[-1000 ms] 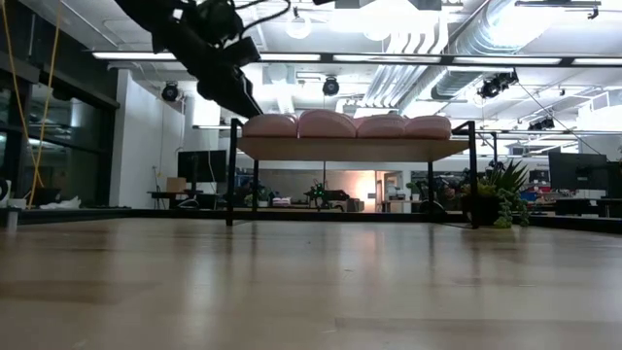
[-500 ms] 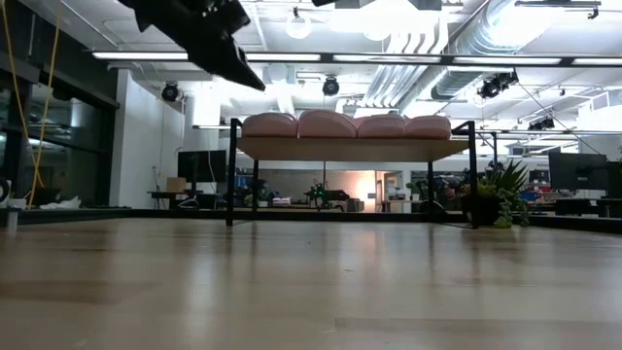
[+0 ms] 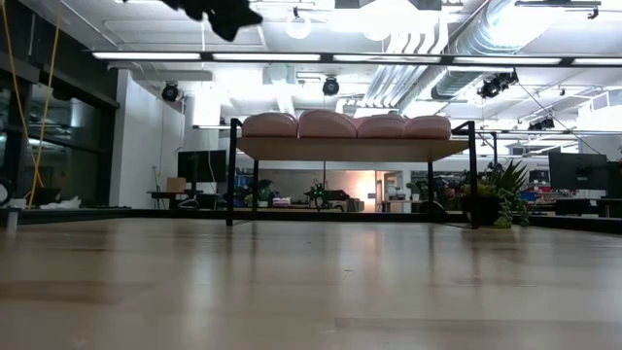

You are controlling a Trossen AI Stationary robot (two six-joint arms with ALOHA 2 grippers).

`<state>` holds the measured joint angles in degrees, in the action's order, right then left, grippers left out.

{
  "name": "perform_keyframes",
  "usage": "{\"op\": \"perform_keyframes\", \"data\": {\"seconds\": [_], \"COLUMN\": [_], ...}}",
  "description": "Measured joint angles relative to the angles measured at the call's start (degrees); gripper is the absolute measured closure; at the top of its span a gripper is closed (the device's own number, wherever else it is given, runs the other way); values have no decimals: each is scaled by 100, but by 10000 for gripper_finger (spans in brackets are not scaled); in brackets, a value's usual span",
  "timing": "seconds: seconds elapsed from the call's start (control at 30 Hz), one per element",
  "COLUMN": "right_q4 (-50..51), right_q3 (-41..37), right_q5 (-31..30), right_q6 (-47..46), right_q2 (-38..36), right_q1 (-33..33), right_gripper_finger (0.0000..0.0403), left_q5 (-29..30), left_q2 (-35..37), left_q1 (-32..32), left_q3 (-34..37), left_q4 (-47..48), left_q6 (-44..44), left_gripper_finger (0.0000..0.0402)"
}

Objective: Pick and place slides into the shelf
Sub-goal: Return to Home Position

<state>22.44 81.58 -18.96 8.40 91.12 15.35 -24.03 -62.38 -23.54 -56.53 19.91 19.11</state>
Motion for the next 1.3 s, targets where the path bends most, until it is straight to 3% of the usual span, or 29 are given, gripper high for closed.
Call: {"op": "perform_keyframes", "data": {"seconds": [0.37,0.63,0.77,0.9,1.03,1.3], "right_q4": [213,522,584,916,1593,2742], "right_q3": [-2,-2,0,0,0,0], "right_q5": [119,166,231,336,317,755], "right_q6": [286,374,491,541,315,-94], "right_q2": [-431,-1647,-2302,-2945,-3589,-4239], "right_q1": [42,40,42,42,31,33], "right_gripper_finger": [269,269,269,269,269,269], "left_q5": [103,454,548,1150,1627,1903], "left_q2": [825,1396,1677,1996,2310,2750], "left_q1": [1099,1648,1732,1719,1719,1717], "left_q3": [0,-2,-4,-4,-7,-4], "left_q4": [559,-71,-433,-454,-141,592], "left_q6": [-391,-788,-797,-797,-787,-751], "left_gripper_finger": [236,236,236,236,236,236]}}
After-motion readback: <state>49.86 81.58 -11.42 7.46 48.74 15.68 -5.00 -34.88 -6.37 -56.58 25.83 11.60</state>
